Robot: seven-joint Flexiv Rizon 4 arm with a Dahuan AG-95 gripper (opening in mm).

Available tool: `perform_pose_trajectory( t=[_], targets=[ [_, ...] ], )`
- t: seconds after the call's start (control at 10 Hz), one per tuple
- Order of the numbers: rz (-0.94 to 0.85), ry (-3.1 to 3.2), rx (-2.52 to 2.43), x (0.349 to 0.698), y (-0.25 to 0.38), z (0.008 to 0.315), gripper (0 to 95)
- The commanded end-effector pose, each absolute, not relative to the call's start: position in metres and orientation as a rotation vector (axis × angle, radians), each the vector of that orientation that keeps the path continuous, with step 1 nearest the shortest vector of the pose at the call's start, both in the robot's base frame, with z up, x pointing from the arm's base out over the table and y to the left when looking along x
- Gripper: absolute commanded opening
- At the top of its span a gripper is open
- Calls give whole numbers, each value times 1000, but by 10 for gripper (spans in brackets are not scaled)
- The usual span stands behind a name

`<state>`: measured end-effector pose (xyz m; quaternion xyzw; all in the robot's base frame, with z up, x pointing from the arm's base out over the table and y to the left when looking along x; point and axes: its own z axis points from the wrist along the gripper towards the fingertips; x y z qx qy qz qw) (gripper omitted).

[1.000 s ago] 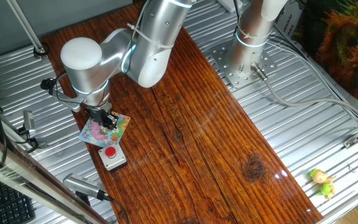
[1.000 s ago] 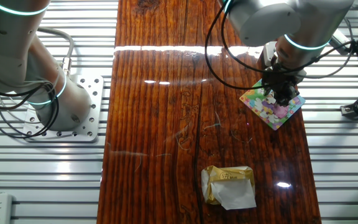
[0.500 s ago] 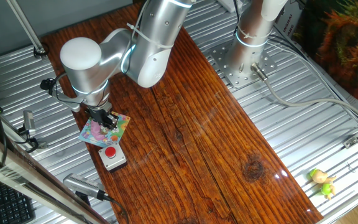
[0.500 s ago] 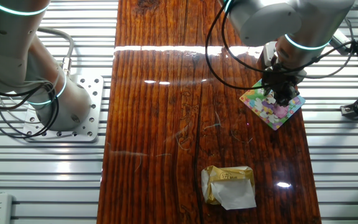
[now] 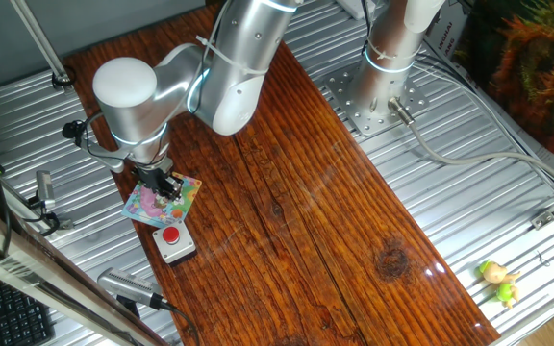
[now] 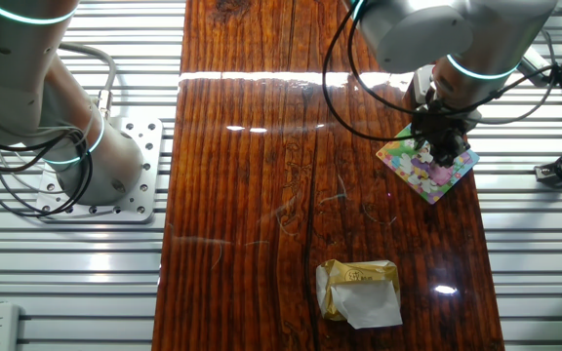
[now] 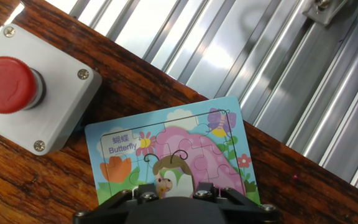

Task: Assemble one piece of a puzzle

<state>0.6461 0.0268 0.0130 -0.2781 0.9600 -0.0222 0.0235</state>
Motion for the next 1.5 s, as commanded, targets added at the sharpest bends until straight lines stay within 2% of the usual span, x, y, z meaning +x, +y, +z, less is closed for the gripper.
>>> perform_pose_trajectory(
  t=[0.1, 1.5],
  targets=[
    [-60, 2974, -861, 646, 27, 14, 380],
    [-40, 2963, -867, 646, 26, 13, 380]
  ],
)
